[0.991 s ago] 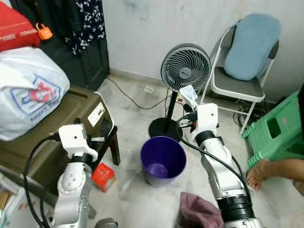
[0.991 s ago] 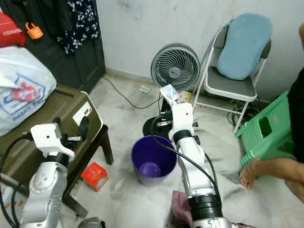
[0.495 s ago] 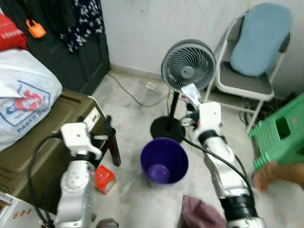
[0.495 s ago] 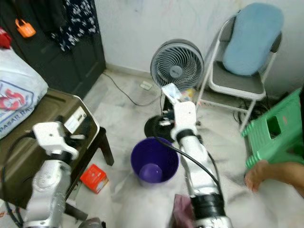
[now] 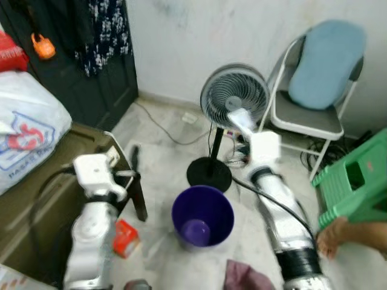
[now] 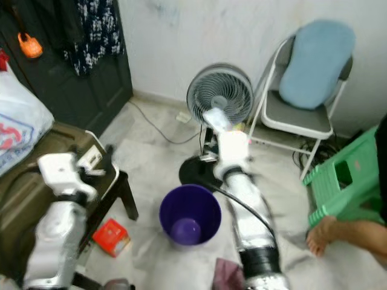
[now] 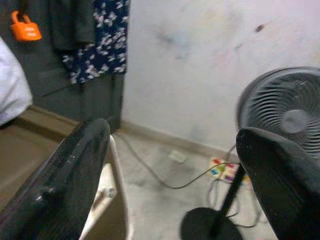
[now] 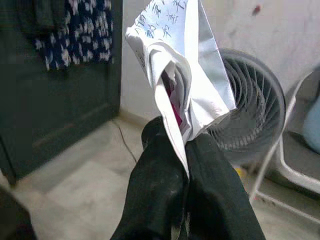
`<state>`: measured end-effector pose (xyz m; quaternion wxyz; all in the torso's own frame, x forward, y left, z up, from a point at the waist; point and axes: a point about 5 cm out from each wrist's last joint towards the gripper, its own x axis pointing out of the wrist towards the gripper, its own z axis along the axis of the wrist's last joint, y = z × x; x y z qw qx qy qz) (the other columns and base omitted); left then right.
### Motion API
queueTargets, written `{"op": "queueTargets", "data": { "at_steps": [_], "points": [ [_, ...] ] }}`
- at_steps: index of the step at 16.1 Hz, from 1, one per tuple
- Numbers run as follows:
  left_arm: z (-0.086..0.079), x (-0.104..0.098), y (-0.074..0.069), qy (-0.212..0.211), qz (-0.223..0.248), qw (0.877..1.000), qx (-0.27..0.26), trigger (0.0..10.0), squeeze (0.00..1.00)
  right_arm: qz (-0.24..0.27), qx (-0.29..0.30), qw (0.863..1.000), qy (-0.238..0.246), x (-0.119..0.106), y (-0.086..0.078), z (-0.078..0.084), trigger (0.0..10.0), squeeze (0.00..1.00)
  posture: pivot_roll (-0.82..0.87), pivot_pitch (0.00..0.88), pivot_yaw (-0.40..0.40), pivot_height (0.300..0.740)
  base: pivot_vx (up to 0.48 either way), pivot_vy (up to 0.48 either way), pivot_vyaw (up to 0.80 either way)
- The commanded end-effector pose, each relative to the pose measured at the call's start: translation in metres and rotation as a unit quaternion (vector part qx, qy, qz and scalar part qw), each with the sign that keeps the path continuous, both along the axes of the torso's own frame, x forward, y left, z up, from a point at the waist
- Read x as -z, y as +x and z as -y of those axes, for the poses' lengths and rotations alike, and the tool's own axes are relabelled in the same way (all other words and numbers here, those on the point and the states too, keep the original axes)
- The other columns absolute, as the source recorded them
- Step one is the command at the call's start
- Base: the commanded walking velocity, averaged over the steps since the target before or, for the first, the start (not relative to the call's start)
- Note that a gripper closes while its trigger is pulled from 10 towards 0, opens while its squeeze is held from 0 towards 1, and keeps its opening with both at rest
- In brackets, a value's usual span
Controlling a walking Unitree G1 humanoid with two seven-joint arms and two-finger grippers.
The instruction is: Clean up the room
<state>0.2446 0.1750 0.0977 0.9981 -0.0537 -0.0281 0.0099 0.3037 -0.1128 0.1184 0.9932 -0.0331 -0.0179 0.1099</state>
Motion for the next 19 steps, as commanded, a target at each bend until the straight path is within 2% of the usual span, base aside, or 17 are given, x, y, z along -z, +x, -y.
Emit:
{"op": "queueTargets", "data": {
  "at_steps": [1, 5, 10, 13, 15, 17, 18, 19],
  "points": [
    [0.012, -0.003, 0.003, -0.010, 0.006, 1.000, 0.020, 10.0, 0.00, -0.007, 0.025, 1.000, -0.011, 0.004, -0.001, 0.017, 10.0, 0.00, -0.02, 0.000, -0.059, 0.740, 0.322, 0.000, 0.00],
    [0.011, -0.002, 0.003, -0.008, 0.005, 1.000, 0.019, 10.0, 0.00, -0.003, 0.018, 1.000, -0.017, 0.004, 0.000, 0.014, 10.0, 0.00, -0.01, 0.000, -0.063, 0.740, 0.306, 0.000, 0.00],
    [0.004, -0.003, 0.000, 0.031, 0.008, 0.999, -0.013, 10.0, 0.00, -0.013, 0.023, 1.000, -0.011, 0.007, 0.000, 0.014, 10.0, 0.00, -0.01, 0.000, -0.061, 0.740, 0.000, 0.000, 0.00],
    [0.001, -0.003, -0.009, 0.041, 0.003, 0.999, -0.005, 10.0, 0.00, -0.008, 0.014, 1.000, -0.022, 0.008, -0.003, 0.007, 10.0, 0.00, -0.01, 0.000, -0.046, 0.740, 0.000, 0.000, 0.27],
    [0.004, -0.003, -0.013, 0.042, 0.002, 0.998, 0.045, 10.0, 0.00, -0.010, 0.014, 1.000, -0.021, 0.009, 0.000, 0.003, 10.0, 0.00, 0.01, 0.000, -0.058, 0.740, 0.000, 0.000, 0.80],
    [0.007, -0.009, -0.015, 0.052, 0.021, 0.995, 0.086, 10.0, 0.00, -0.024, 0.035, 0.999, -0.026, 0.011, 0.005, 0.007, 10.0, 0.00, 0.01, 0.000, -0.068, 0.740, 0.000, 0.000, 0.71],
    [0.010, -0.012, -0.020, 0.076, 0.028, 0.988, 0.133, 10.0, 0.00, -0.060, 0.067, 0.996, -0.021, 0.021, 0.008, 0.011, 10.0, 0.00, 0.04, 0.000, -0.077, 0.740, 0.000, 0.000, 0.00],
    [0.011, -0.013, -0.023, 0.094, 0.029, 0.983, 0.154, 10.0, 0.00, -0.084, 0.085, 0.993, -0.015, 0.028, 0.008, 0.013, 10.0, 0.00, 0.05, 0.000, -0.074, 0.740, 0.000, 0.000, 0.00]
  ]
}}
